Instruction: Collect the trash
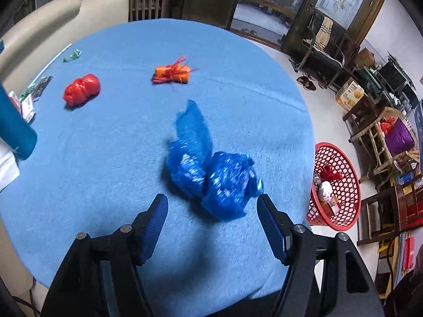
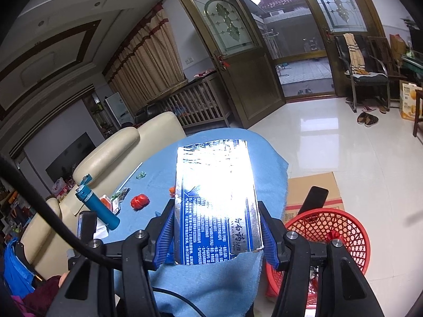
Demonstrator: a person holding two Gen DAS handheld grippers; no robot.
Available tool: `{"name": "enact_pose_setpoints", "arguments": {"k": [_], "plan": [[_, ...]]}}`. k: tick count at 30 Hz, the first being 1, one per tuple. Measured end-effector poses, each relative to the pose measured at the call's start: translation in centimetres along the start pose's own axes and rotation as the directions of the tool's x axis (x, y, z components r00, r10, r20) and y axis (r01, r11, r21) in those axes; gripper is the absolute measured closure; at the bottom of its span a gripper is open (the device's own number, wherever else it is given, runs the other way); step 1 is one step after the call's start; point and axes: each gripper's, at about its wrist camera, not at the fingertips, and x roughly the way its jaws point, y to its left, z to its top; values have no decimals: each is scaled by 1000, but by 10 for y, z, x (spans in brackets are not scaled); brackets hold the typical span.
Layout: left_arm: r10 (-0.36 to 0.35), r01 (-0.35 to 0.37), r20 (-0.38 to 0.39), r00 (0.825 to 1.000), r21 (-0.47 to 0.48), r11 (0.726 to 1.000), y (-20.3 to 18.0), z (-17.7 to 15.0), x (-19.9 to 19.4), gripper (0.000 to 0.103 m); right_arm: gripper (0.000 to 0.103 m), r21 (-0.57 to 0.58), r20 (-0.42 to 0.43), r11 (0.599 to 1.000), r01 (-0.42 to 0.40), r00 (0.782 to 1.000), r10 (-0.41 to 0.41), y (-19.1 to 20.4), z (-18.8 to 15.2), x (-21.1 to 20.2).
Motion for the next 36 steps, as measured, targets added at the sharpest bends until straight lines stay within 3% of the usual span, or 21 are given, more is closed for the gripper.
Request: {"name": "enact_pose_setpoints", "arguments": {"k": [11, 13, 14, 21, 29, 36], "plan": [[36, -36, -42, 998, -1, 999, -21, 18, 35, 33, 43, 81, -9, 996, 29, 1000, -28, -40, -10, 0], [42, -42, -42, 998, -1, 999, -22, 17, 39, 41, 43, 85, -8, 996, 33, 999, -33, -46, -11, -2], [43, -43, -49, 998, 1, 999, -23, 16, 42, 53, 43, 88, -7, 995, 36, 999, -35, -50, -12, -3], [60, -59, -12, 998, 32, 998, -32, 16, 35, 62, 43, 136, -6, 989, 51, 999, -51, -71, -17, -7], [58, -69, 77, 995, 151, 986, -68, 17, 4, 62, 43, 157, 14, 985, 65, 998, -68, -79, -16, -16], [5, -44, 139, 990, 283, 958, -114, 18, -26, 62, 43, 176, 21, 981, 78, 996, -83, -83, -15, -22]]}}
